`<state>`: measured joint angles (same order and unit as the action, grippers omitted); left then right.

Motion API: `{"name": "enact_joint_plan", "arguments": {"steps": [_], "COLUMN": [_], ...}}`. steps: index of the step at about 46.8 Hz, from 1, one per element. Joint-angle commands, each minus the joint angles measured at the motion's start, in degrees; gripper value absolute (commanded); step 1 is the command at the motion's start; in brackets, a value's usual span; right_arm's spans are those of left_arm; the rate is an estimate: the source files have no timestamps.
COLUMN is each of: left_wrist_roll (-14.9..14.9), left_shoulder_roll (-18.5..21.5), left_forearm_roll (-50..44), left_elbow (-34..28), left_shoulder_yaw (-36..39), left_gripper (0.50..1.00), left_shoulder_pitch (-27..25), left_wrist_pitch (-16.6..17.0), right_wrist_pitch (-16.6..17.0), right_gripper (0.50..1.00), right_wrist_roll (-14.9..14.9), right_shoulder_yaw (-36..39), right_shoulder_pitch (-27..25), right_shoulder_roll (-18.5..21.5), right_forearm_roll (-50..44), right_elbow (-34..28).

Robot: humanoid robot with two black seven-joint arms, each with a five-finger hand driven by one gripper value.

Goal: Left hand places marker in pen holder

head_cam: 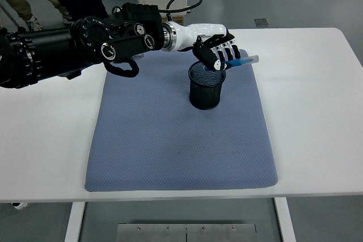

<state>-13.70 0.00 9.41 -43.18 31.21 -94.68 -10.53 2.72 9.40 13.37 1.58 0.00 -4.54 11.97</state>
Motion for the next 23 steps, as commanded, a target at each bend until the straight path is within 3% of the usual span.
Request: {"name": "enact_joint_plan", "arguments": {"steps": [1,7,13,23], "left_wrist_roll": [0.1,0.1,0.1,0.0], "left_shoulder_roll": [0.0,0.0,0.0,0.0], "left_forearm_roll": [-0.6,-0.6,-0.6,-0.8], "left_elbow": [0.0,-0.1,0.0,-0.1], "left_shoulder_yaw": [0.2,0.3,0.3,0.1], "left_gripper": [0.675,0.707,0.795,0.877], "left_shoulder_pitch": [0.2,0.3,0.4,-0.6], "left_wrist_pitch": [0.3,0.7,0.7,0.6], "right_wrist_pitch": [0.0,0.0,0.0,0.0], "right_gripper": [1.0,1.0,1.0,1.0], "right_wrist_roll": [0.0,0.0,0.0,0.0], "right_shoulder_yaw": [0.0,0.0,0.0,0.0], "right_shoulder_pitch": [0.0,0.0,0.0,0.0], "right_shoulder_roll": [0.0,0.0,0.0,0.0], "right_forearm_roll": [0.0,0.1,0.1,0.0], "right_elbow": [0.0,0.0,0.0,0.0]}}
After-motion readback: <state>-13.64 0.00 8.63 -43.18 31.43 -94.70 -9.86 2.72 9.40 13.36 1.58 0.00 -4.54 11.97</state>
